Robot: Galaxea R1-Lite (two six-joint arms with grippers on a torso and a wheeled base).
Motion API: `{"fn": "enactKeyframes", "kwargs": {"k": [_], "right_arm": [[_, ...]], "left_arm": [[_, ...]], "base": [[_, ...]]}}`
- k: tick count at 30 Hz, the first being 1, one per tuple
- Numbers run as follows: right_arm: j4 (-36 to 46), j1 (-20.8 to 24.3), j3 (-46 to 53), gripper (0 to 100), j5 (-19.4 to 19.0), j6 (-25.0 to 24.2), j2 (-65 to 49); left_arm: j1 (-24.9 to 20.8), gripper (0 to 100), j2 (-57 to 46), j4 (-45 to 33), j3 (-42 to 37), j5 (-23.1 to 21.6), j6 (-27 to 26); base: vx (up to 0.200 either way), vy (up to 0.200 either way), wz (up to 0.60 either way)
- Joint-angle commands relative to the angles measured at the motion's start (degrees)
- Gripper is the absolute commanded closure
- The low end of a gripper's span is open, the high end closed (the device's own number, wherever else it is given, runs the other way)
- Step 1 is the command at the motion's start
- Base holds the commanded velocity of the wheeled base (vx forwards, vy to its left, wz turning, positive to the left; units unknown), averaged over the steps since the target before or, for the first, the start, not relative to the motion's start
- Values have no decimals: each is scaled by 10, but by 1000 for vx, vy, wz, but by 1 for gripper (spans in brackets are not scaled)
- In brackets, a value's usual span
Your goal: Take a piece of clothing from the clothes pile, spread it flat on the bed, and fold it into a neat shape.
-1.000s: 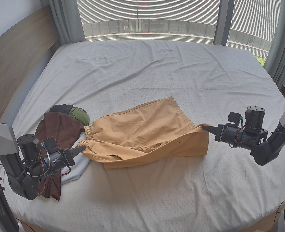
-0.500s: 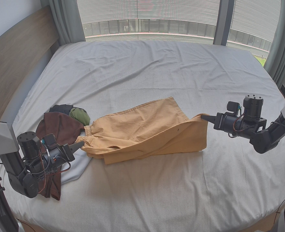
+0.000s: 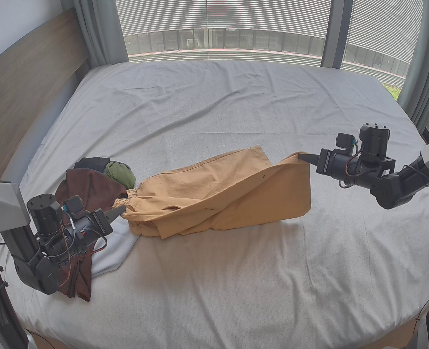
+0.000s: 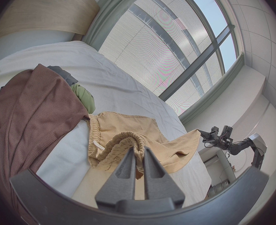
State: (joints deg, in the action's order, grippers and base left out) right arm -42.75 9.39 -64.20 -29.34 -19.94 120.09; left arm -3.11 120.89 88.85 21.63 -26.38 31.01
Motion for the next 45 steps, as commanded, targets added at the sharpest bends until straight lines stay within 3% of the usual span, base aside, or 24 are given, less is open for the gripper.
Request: {"fn": "enactKeyframes", "kwargs": {"k": [1, 17, 45], "right_arm": [[23, 0, -63, 100, 0, 1, 37], [44, 5, -227, 100, 1, 3, 152], [119, 12, -445, 100, 5, 2, 252]], "left_arm": [[1, 100, 6, 0, 16, 12, 12], [-5, 100, 31, 0, 54, 63, 50], [-12, 100, 62, 0, 95, 92, 76]], "base": [[0, 0, 0], [0, 0, 0], [0, 0, 0]]}}
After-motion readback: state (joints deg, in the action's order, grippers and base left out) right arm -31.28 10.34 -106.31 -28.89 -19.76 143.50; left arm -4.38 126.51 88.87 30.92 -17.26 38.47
